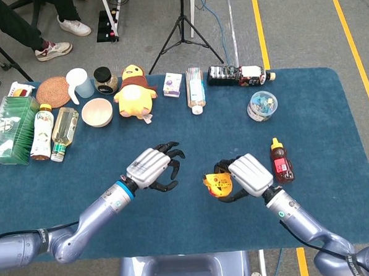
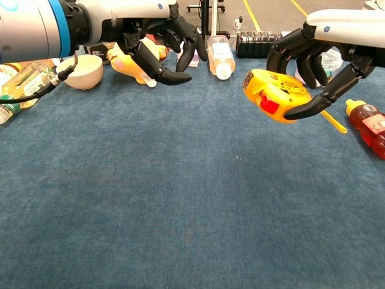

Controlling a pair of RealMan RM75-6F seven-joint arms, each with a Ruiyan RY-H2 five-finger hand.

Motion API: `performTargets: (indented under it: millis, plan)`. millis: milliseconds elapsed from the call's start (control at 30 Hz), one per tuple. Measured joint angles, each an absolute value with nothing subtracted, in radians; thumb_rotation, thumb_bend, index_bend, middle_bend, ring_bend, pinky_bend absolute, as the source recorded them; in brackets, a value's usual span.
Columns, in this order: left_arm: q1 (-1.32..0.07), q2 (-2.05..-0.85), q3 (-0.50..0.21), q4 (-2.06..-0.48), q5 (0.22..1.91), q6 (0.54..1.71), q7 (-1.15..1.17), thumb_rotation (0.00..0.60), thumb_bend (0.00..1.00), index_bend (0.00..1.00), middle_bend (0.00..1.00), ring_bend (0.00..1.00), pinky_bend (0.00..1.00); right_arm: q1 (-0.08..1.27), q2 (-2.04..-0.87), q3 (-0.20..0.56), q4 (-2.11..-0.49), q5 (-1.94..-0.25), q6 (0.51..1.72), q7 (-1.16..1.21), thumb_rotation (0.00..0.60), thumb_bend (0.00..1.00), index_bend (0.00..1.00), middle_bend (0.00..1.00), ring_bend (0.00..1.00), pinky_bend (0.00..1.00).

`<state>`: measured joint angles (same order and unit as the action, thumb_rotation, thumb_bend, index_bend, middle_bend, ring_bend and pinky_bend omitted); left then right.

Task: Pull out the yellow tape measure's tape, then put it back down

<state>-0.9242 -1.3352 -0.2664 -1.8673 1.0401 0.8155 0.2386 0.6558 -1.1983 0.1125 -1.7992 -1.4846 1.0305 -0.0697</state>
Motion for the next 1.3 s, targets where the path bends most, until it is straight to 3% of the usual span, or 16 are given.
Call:
performTargets:
  millis: [467,1300]
  plan:
    - [-0.946,-1.358,-0.263,-1.842,1.045,0.825,0.193,0.506,0.27,0.51,0.15,0.0,0.11,0.666,-1.21,0.116,-1.793,-1.518,1.037,-0.057,0.422,0.25,0.61,0.64,0.61,0.58]
    - [-0.962,-1.39,-0.268,-1.815,1.076,0.809,0.074,0.509,0.27,0.49,0.12,0.0,0.11,0.701,-1.247,0.137,-1.823,-1.519,1.021,-0.082,0.422,0.25,0.61,0.64,0.61,0.58]
